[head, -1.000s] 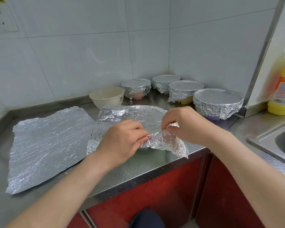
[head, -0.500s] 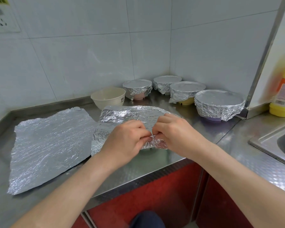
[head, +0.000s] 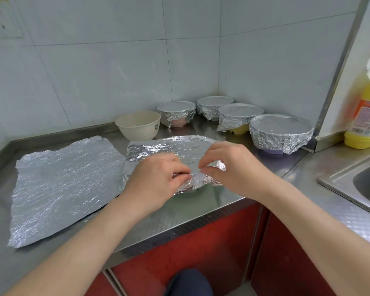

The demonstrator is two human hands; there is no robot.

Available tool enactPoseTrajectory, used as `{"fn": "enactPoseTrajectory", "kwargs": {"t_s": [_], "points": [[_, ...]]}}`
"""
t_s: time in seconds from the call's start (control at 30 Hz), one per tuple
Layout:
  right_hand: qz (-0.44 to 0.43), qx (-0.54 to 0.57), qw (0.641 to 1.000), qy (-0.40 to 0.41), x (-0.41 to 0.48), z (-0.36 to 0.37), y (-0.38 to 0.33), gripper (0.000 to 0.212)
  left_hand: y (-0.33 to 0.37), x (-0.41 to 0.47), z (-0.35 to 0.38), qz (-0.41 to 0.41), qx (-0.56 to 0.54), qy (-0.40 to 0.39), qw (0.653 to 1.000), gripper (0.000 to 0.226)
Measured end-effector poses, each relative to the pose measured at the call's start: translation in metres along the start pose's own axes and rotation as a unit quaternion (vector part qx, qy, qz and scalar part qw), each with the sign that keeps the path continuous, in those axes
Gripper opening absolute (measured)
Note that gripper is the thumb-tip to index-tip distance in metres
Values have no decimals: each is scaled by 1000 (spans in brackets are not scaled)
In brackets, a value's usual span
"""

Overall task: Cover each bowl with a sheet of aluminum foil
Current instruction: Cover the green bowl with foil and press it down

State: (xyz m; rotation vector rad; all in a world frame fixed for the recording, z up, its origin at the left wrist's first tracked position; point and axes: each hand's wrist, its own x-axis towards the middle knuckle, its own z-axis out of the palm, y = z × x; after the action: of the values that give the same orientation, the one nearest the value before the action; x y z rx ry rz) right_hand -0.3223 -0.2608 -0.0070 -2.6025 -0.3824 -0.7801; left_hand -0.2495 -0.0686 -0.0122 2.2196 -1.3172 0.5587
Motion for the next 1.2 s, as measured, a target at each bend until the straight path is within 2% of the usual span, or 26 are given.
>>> {"fn": "enactPoseTrajectory", "kwargs": {"t_s": [0.17,0.33,0.67,0.73,0.8,0.9,0.97,1.07,1.13,1.2], "points": [[4,-21,1000,-10,0,17,-5,5,-5,-3,6,84,73,-7,994,29],[-24,-53,998,-2,2,20,-5,5,-8,-5,7,104,85,30,990,27],[-36,-51,998,-2,5,23,3,8,-14,-3,17,138,132,22,981,4],[-37,-47,998,1,5,22,5,10,-11,-3,20,133,145,23,980,6],[-38,-38,999,1,5,21,7,10,-5,-2,17,115,138,19,983,7],[-29,-31,999,-5,3,13,10,9,12,1,4,54,105,-30,993,36],[-10,-38,999,-14,1,5,15,9,22,2,-11,-2,79,-77,994,41],[16,-30,999,-6,0,-6,17,17,23,6,-35,-82,-1,-78,994,27],[9,-12,1000,23,2,-5,11,14,17,12,-46,-129,-47,-62,989,9],[1,-1,1000,27,4,0,3,9,14,17,-46,-147,-56,-84,984,6]]}}
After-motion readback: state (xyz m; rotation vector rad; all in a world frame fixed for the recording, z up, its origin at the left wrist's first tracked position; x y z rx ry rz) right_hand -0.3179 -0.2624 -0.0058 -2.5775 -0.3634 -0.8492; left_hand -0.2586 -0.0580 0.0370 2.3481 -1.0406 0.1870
